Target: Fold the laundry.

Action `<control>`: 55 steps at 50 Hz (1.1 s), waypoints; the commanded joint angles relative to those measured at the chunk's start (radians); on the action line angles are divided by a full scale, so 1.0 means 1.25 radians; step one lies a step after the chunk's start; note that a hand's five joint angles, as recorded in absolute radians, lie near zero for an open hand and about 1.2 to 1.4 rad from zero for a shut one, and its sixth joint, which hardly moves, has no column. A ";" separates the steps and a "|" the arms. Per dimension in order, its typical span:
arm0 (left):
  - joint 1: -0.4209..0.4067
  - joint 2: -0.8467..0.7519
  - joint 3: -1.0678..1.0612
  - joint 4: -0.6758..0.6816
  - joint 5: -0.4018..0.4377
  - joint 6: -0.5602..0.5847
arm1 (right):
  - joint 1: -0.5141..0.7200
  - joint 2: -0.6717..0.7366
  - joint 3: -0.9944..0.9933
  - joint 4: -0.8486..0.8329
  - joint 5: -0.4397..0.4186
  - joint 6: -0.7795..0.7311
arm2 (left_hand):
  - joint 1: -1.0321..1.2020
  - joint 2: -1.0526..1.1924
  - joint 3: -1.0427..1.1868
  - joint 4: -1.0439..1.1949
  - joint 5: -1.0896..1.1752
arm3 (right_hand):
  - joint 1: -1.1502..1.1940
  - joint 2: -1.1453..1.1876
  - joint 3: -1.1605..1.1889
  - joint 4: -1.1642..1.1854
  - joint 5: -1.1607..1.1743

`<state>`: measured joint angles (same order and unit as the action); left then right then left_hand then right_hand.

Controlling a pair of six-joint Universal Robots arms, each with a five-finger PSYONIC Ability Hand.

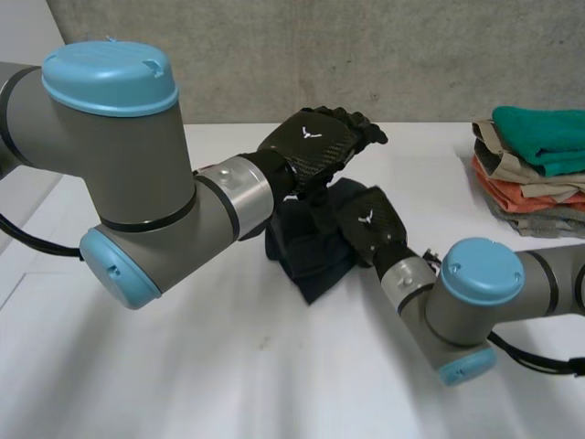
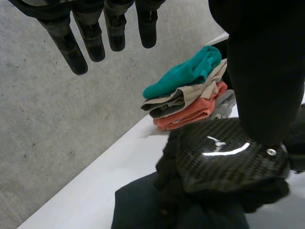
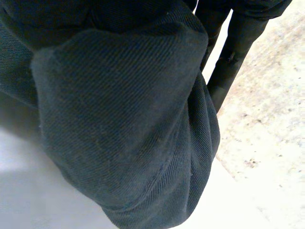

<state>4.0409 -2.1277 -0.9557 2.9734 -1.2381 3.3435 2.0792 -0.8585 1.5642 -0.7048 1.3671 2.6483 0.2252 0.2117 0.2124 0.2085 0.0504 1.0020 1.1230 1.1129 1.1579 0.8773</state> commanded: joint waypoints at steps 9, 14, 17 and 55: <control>0.034 0.070 0.000 0.024 -0.017 -0.004 | -0.114 -0.086 -0.289 0.010 0.005 0.080 | 0.021 0.032 0.031 0.035 0.021 | 0.315 0.219 0.227 0.191 0.276; 0.040 0.087 -0.002 0.041 -0.026 -0.006 | -0.216 -0.105 -0.364 0.017 0.007 0.134 | 0.019 0.030 0.029 0.032 0.019 | 0.315 0.219 0.227 0.191 0.276; 0.039 0.090 -0.002 0.041 -0.027 -0.004 | -0.308 -0.105 -0.406 0.036 -0.004 0.158 | 0.019 0.030 0.029 0.032 0.019 | 0.315 0.219 0.227 0.191 0.276; 0.032 0.108 -0.079 0.047 -0.024 -0.002 | -0.706 0.002 -0.417 0.154 -0.420 0.343 | 0.014 0.025 0.024 0.028 0.014 | -0.662 -0.759 -0.751 -0.787 -0.702</control>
<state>4.0814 -2.0121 -1.0572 3.0319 -1.2675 3.3429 1.1898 -0.7310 0.9691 -0.5153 0.7944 3.0397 0.2221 0.2117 0.2121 0.2083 0.0485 0.2224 0.2094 0.2061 0.2164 0.0785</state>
